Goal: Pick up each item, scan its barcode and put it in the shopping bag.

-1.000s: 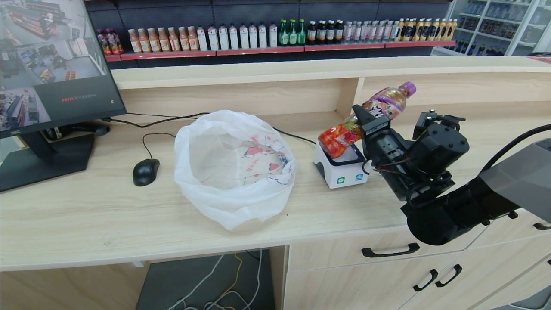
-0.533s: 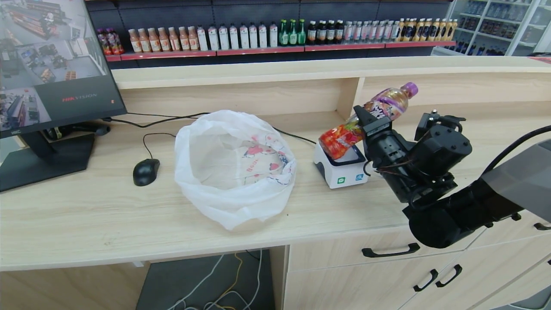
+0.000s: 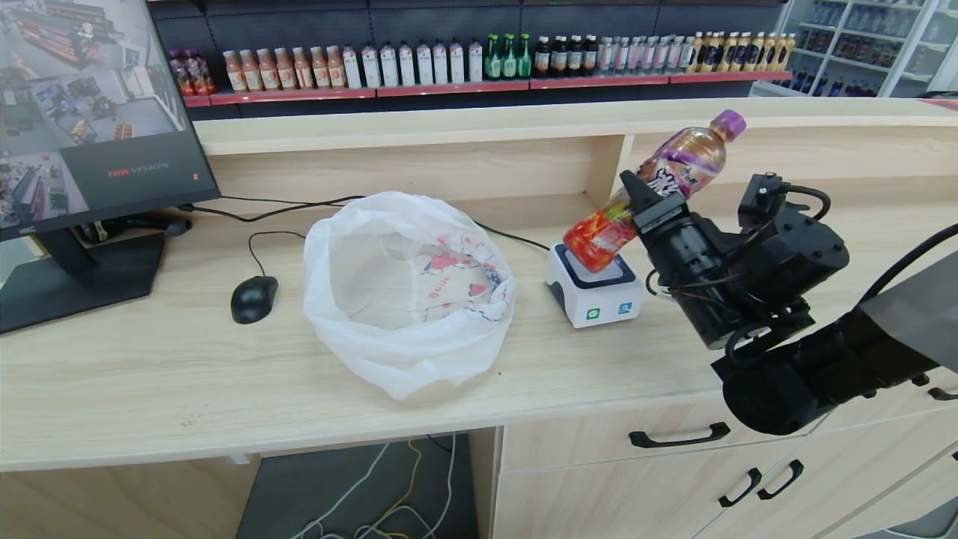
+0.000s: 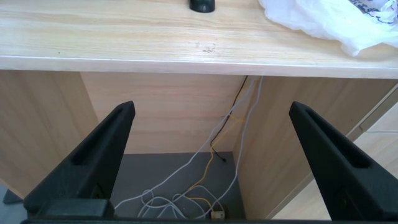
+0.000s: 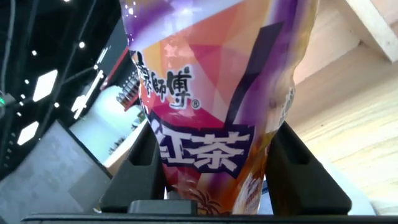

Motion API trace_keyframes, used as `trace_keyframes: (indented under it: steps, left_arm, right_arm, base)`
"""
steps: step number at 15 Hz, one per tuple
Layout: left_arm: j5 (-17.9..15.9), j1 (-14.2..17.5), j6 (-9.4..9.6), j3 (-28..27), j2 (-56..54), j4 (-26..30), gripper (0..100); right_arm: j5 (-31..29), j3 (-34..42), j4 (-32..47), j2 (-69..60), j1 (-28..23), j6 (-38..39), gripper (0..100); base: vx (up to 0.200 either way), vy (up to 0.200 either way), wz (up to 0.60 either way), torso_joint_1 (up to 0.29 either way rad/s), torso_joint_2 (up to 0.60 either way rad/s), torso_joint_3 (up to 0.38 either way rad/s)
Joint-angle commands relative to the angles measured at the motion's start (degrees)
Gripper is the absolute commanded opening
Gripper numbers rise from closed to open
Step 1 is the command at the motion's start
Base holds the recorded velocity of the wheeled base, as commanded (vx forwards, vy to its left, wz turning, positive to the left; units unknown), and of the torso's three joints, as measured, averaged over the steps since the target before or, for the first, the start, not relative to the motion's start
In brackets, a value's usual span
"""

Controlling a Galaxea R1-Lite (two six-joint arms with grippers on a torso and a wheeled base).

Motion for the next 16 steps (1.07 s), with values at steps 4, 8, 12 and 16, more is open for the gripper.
trace_keyframes:
  steps: [4,8,12,16]
  left_arm:
    - [0.0,0.0,-0.04,0.0,0.0,0.0,100]
    - [0.0,0.0,-0.04,0.0,0.0,0.0,100]
    - [0.0,0.0,-0.04,0.0,0.0,0.0,100]
    - [0.0,0.0,-0.04,0.0,0.0,0.0,100]
  right_arm:
    - [3.2,1.6,-0.1,-6.2,0.7,-16.5,0]
    - [6.9,3.5,-0.1,-9.7,1.3,-32.8,0]
    - [7.5,7.4,-0.1,-13.5,1.4,-41.4,0]
    - [14.7,10.4,-0.1,-15.8,1.5,-49.6,0]
  base:
    - [0.000,0.000,0.00,0.000,0.00,0.000]
    - [0.000,0.000,0.00,0.000,0.00,0.000]
    - [0.000,0.000,0.00,0.000,0.00,0.000]
    - [0.000,0.000,0.00,0.000,0.00,0.000]
